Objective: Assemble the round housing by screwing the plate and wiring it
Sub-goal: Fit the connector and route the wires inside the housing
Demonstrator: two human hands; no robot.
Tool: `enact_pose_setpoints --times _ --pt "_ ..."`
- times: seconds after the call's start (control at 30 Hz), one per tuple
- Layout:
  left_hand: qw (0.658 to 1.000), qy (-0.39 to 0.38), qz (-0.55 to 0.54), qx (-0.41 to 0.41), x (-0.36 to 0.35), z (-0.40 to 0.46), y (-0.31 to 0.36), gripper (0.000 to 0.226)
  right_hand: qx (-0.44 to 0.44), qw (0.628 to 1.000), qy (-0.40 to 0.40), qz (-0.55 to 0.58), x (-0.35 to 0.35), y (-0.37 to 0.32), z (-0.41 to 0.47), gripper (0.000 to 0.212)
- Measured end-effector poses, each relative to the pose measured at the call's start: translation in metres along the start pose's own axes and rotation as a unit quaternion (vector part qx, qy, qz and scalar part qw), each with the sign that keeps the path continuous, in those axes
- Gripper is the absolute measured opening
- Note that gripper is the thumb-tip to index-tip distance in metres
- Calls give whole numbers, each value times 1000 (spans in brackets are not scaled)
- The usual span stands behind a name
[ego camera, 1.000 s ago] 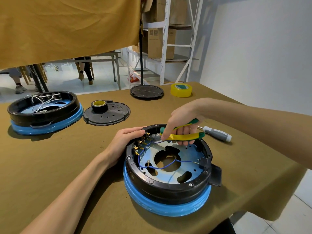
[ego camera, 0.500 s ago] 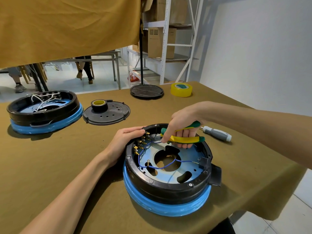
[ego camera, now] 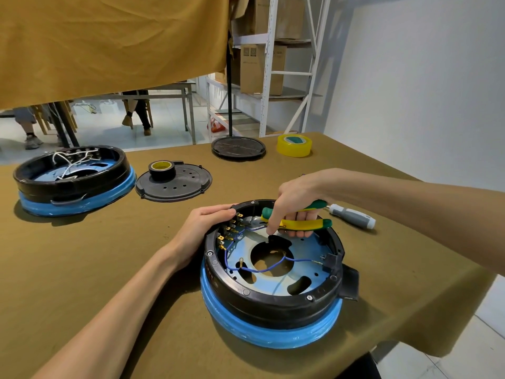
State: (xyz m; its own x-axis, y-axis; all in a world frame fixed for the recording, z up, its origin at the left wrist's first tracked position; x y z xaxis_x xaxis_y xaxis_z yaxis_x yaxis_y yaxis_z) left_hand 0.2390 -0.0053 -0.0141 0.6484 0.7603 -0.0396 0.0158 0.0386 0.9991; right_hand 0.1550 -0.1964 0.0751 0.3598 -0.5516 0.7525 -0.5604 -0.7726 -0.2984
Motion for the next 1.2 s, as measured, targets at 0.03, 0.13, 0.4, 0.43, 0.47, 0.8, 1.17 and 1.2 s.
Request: enact_pose_setpoints --times 0.03,0.13,0.4,0.43,0.47,0.8,1.17,1.2 --pt "1000 1 -1 1 0 0 0 28 -1 1000 -8 3 -1 0 -2 40" --pt "1000 7 -5 4 -2 1 -2 21 -12 999 -26 17 1 -1 -11 49" --pt "1000 12 -10 5 -1 1 -2 12 -23 994 -63 85 10 0 -37 49" --pt "1000 12 -8 5 -1 0 -2 13 -26 992 -71 97 8 0 -37 49" --pt "1000 11 -8 4 -2 0 -2 13 -29 992 -75 100 5 -1 -37 49" --pt "1000 8 -11 4 -2 -1 -1 17 -34 989 -72 125 -14 -1 -28 49" --pt "1000 9 -12 0 -1 -1 -2 12 -35 985 -37 163 -33 -6 -33 46" --pt "1000 8 -10 0 -1 -1 -2 12 -35 985 -36 163 -33 -6 -34 46"
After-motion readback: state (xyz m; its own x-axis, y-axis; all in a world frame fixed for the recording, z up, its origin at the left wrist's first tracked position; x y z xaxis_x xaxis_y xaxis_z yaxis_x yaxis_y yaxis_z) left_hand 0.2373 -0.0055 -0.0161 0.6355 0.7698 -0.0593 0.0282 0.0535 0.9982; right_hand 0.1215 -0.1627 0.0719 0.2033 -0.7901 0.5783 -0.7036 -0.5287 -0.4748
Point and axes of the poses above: each hand's wrist, its own z-axis towards the middle knuckle, its own x-axis out of the back of the hand, y = z × x, the point moved 2 cm from there along z, towards the middle knuckle, and after that the axes turned 7 degrees about y, right-handed, at the moved point
